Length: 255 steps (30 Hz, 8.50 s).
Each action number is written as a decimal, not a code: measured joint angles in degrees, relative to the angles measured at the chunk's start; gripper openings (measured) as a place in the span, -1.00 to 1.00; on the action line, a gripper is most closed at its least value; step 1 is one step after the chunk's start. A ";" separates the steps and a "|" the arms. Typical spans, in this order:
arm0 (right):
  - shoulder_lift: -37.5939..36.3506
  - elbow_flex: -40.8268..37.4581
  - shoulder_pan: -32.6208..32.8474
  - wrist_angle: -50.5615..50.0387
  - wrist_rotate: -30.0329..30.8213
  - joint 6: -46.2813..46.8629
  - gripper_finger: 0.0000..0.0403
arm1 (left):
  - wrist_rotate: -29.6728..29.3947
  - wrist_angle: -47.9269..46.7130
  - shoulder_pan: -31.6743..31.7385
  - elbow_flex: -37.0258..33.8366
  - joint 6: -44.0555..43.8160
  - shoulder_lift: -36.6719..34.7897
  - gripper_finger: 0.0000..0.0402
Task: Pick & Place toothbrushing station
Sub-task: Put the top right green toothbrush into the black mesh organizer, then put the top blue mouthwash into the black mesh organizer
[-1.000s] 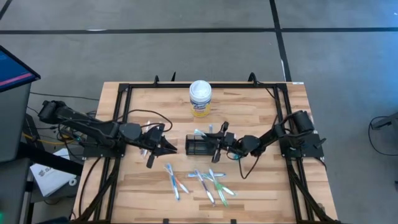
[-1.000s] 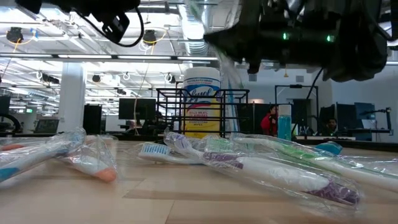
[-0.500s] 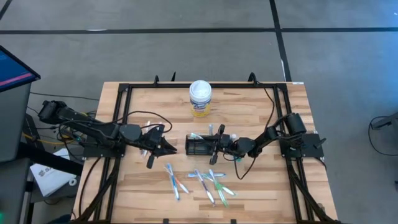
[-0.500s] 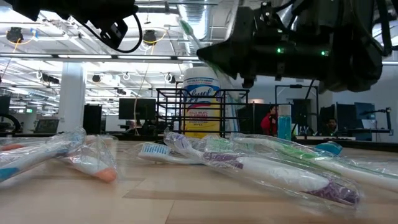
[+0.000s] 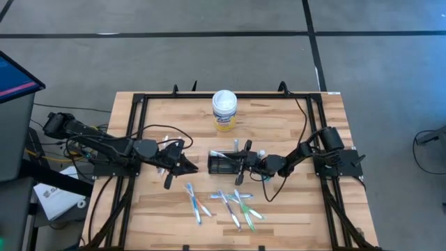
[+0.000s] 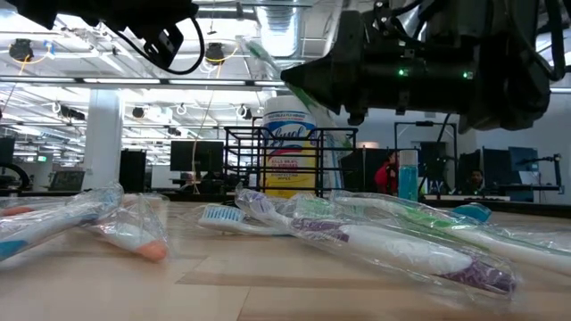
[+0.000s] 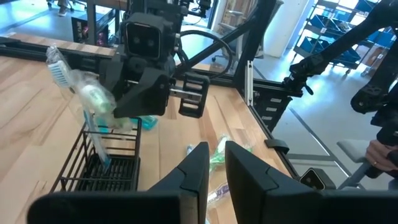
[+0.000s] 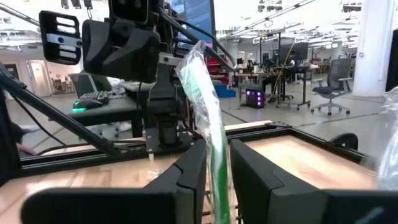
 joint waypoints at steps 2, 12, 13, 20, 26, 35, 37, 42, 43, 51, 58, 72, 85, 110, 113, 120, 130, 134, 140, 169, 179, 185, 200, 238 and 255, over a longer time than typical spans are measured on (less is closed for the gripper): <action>0.00 0.00 -0.02 -0.05 0.03 0.01 -0.68 | 0.00 0.00 0.00 0.00 0.00 0.00 -0.77; 0.00 -2.87 0.00 1.26 0.19 1.01 -0.68 | 0.01 -0.02 0.00 0.00 0.04 0.00 -0.77; 0.00 -3.15 0.00 1.24 0.21 1.07 -0.68 | 0.01 -0.02 0.00 0.00 0.03 0.00 -0.77; -0.18 -3.54 0.00 1.26 0.19 1.11 -0.67 | 0.00 -0.07 0.00 0.00 0.04 0.00 -0.77; -3.47 -3.52 0.83 1.07 0.17 -1.16 -0.67 | -0.12 -0.05 0.00 -1.14 0.07 0.00 -0.77; -11.59 -3.52 2.25 -7.27 0.13 -4.04 -0.67 | -7.73 -0.16 0.07 -6.76 1.20 0.02 -0.72; -12.87 -3.52 2.25 -9.74 0.15 -4.02 -0.67 | -9.16 0.17 0.07 -7.56 2.29 0.02 -0.65; -14.41 -3.52 2.27 -10.89 0.08 -5.39 -0.67 | -14.57 0.90 0.07 -8.58 7.01 0.99 -0.42; -14.63 -3.52 2.25 -11.10 0.11 -5.40 -0.67 | -14.94 1.62 0.07 -8.59 8.53 1.56 -0.37; -14.80 -3.39 2.25 -11.48 0.00 -5.54 -0.67 | -18.80 8.85 0.13 -8.55 15.72 9.67 -0.14; -14.78 -3.39 2.27 -11.46 -0.03 -5.54 -0.67 | -19.48 15.10 1.13 -8.55 18.20 13.95 -0.09; -14.78 -3.39 2.27 -11.46 -0.03 -5.53 -0.67 | -19.11 16.72 2.51 -8.55 18.29 14.58 -0.37; -14.73 -3.34 2.27 -11.46 -0.05 -5.53 -0.67 | -19.10 16.70 2.47 -8.55 20.16 14.58 -0.98; -14.71 -3.34 2.11 -13.12 -0.05 -5.51 -0.67 | -19.72 16.61 2.47 -5.82 26.54 8.33 -1.00; -14.71 -3.34 2.12 -13.12 -0.05 -5.51 -0.67 | -19.67 16.59 2.47 -4.23 28.71 8.33 -1.00; -14.71 -3.34 2.12 -12.88 -0.05 -5.53 -0.67 | -17.66 16.68 2.47 -1.24 30.51 10.66 -1.00; -14.71 -3.32 2.12 -12.69 -0.05 -6.47 -0.67 | -17.74 16.59 3.13 3.46 32.38 16.11 -1.00; -14.71 -3.32 2.14 -12.32 -0.03 -7.04 -0.67 | -17.62 16.63 4.53 4.35 33.33 16.10 -1.00; -14.71 -3.32 2.14 -9.41 0.00 -9.77 -0.67 | -11.84 17.33 7.20 4.55 33.14 16.11 -0.96; -20.84 -7.15 5.73 -4.32 24.29 -19.38 -0.67 | -12.88 25.47 6.62 2.45 26.66 17.07 -0.79; -35.56 -11.47 9.19 -35.69 27.15 3.45 -0.67 | -12.82 24.78 2.33 -3.04 15.41 15.34 -0.78; -43.28 -11.41 9.88 -57.26 26.92 17.53 -0.67 | -12.85 25.07 0.62 -4.33 13.09 15.34 -0.78; -45.38 -11.47 12.78 -80.11 26.78 34.13 -0.43 | -12.83 25.20 -0.31 -4.35 12.33 15.34 -0.78; -35.26 -11.45 10.70 -85.73 24.37 44.18 -0.23 | -12.83 25.16 -0.28 -4.35 12.04 15.34 -0.78; -35.30 -11.45 9.35 -83.39 22.68 39.12 -0.65 | -12.83 25.16 -0.28 -4.35 12.20 15.34 -0.78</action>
